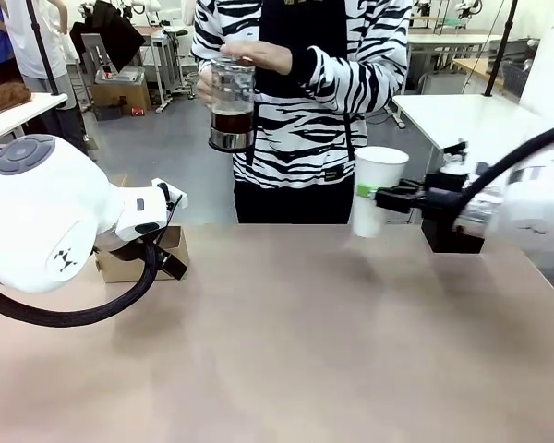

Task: Pour a drink into a cup and package it in a carrier.
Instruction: Pick up the 600 ml Paper Cup and place it in the middle top area of the table.

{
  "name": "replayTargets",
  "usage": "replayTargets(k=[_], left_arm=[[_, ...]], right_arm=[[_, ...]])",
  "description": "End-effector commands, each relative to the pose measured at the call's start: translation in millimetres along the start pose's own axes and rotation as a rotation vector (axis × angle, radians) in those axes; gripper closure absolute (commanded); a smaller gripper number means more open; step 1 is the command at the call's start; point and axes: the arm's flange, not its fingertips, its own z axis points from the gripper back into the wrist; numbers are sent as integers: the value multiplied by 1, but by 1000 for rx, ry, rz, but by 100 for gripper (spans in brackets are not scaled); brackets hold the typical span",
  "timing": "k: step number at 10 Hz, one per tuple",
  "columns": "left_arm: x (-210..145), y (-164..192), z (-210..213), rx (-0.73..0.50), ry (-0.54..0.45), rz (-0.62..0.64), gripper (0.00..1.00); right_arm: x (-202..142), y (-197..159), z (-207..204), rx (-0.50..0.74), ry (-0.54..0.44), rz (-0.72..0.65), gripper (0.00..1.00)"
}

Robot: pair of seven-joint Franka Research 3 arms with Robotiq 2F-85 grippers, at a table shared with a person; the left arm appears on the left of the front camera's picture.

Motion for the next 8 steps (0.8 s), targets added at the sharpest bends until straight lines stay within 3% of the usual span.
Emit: replayTargets(k=[1, 4, 8], left_arm=[[0, 0, 0, -2, -1, 1, 0], [0, 0, 0, -2, -1, 1, 0], [0, 0, 0, -2, -1, 1, 0]], right_arm=[[-18, -17, -32, -66, -21, 67, 20], [-45, -33, -58, -71, -17, 107, 20], [-53, -37, -56, -30, -2, 59, 20]])
